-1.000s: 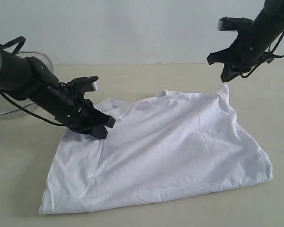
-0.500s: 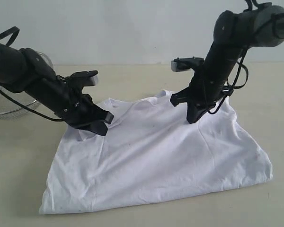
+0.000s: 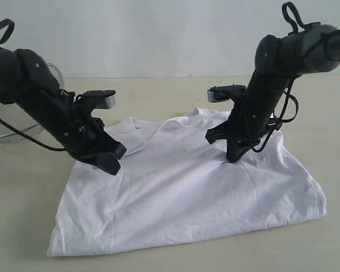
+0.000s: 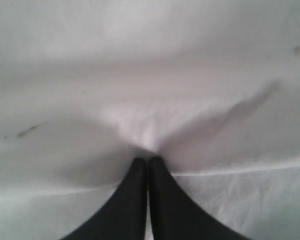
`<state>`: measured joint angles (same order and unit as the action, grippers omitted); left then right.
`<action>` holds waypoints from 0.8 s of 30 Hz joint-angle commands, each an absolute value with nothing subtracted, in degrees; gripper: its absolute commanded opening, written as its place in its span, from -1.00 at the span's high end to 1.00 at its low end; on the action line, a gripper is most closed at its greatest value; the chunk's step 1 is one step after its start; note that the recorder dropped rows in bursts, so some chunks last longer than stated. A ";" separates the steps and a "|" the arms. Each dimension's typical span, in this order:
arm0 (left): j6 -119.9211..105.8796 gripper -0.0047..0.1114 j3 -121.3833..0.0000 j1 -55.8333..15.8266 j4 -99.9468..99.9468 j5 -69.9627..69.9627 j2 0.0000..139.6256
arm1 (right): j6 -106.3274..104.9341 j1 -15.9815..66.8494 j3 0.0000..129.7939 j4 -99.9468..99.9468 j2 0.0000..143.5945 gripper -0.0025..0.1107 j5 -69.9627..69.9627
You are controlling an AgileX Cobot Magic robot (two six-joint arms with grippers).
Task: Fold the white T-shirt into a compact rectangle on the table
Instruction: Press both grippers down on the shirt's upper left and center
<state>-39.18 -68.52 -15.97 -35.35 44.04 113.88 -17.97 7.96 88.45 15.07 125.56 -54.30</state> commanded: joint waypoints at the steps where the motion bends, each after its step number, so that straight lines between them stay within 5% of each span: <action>1: -39.47 0.84 -67.69 -16.63 -34.83 40.37 113.38 | -18.07 7.94 88.12 14.69 125.25 0.96 -52.83; 13: -40.11 0.84 -67.69 -16.72 -34.70 38.45 116.97 | -18.07 7.94 88.12 14.68 125.25 0.96 -52.54; 24: -40.11 0.84 -70.83 -16.01 -32.45 19.26 118.50 | -18.39 7.94 88.12 14.68 125.25 0.96 -52.90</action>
<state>-39.80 -69.00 -16.41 -33.86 21.52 118.45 -17.97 7.96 88.45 15.07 125.56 -53.82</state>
